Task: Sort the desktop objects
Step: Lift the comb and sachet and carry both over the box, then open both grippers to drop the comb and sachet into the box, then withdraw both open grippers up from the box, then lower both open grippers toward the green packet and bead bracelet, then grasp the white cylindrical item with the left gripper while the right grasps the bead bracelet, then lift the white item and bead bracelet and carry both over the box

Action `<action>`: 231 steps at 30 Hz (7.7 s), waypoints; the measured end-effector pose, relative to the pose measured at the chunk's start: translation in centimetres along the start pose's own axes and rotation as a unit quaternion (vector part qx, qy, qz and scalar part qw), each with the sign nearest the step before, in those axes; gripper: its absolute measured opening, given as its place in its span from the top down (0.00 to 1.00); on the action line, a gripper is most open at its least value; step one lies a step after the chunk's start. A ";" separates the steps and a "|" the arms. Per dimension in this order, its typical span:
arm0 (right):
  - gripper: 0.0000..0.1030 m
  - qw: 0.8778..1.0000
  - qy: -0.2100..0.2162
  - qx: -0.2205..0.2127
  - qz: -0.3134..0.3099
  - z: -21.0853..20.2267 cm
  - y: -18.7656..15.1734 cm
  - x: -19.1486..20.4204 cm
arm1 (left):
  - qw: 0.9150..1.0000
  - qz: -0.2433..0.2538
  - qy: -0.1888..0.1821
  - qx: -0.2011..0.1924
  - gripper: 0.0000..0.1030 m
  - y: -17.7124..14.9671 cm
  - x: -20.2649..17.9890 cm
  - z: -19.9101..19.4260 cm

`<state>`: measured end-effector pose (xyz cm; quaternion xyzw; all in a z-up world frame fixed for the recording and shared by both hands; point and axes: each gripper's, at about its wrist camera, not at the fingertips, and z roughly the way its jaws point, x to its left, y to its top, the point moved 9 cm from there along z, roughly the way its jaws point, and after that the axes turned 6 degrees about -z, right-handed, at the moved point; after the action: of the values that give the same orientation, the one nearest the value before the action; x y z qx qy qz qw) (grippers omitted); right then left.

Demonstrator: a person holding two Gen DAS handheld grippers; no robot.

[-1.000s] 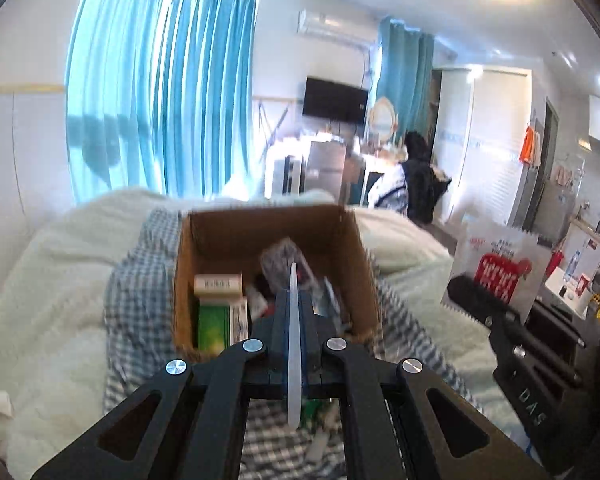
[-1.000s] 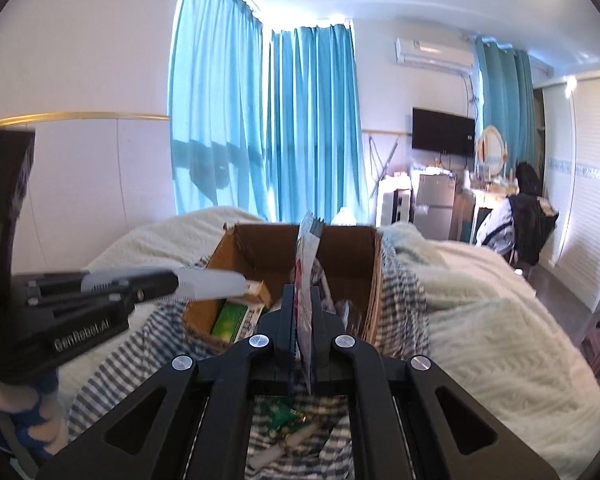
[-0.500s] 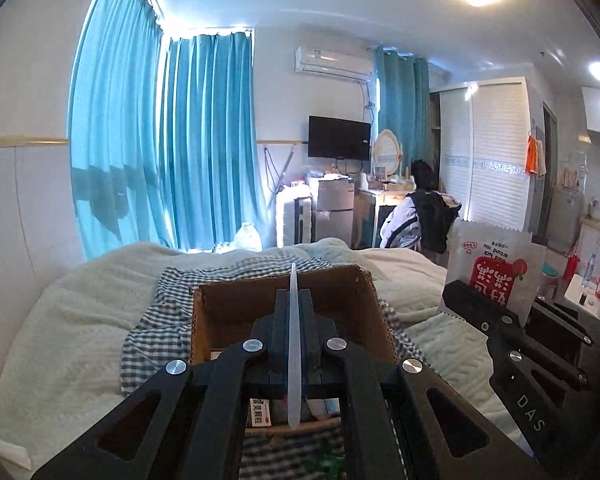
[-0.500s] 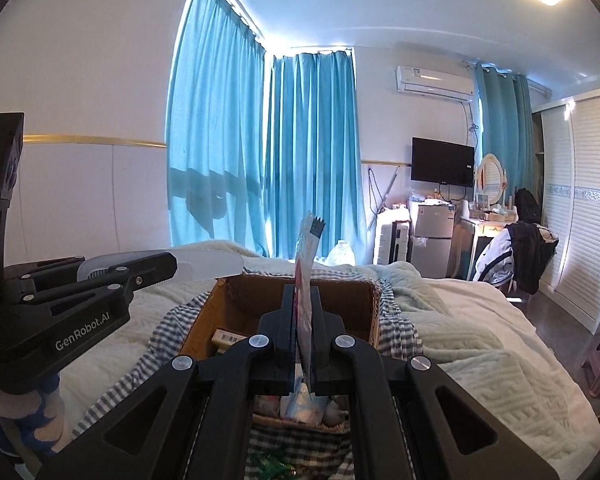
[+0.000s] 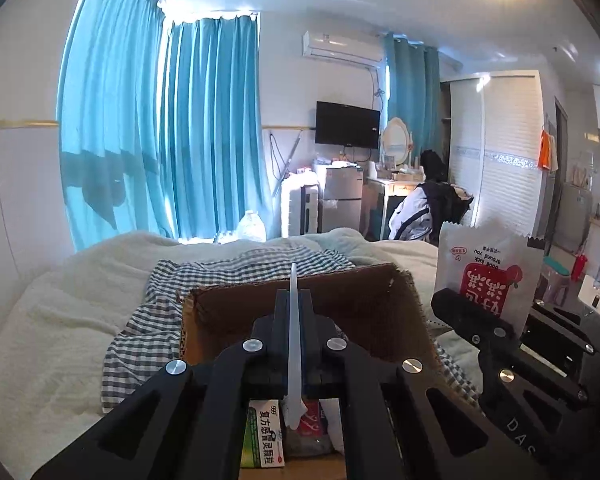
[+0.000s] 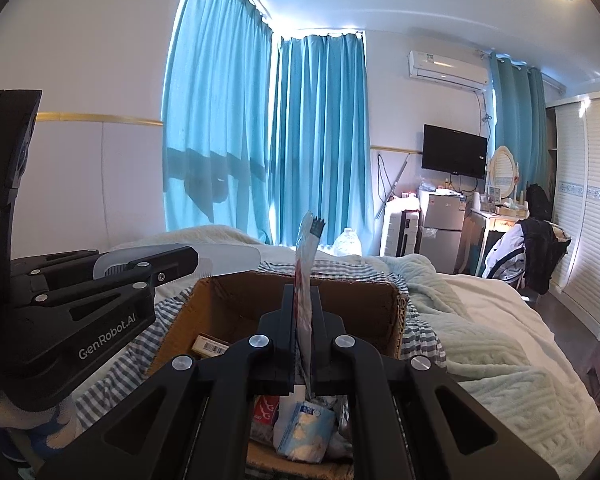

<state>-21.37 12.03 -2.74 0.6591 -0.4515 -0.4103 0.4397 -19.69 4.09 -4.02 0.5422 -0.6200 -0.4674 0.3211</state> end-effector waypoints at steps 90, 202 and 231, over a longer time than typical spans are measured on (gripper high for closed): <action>0.00 0.998 -0.053 -0.032 0.020 -14.5 -2.1 0.8 | 0.994 -0.035 0.092 -0.037 0.00 -3.6 3.3 -12.3; 0.89 0.997 0.020 0.074 0.016 -12.4 -10.1 1.0 | 0.996 -0.041 -0.016 0.078 0.84 -9.9 1.6 -10.9; 0.90 0.998 0.010 -0.059 0.010 -9.8 3.9 0.4 | 0.999 -0.017 -0.034 -0.034 0.84 1.8 -0.9 -7.9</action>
<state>-12.96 12.93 3.60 0.6314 -0.4285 -0.4250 0.4869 -12.99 3.06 0.58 0.5254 -0.6045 -0.5121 0.3103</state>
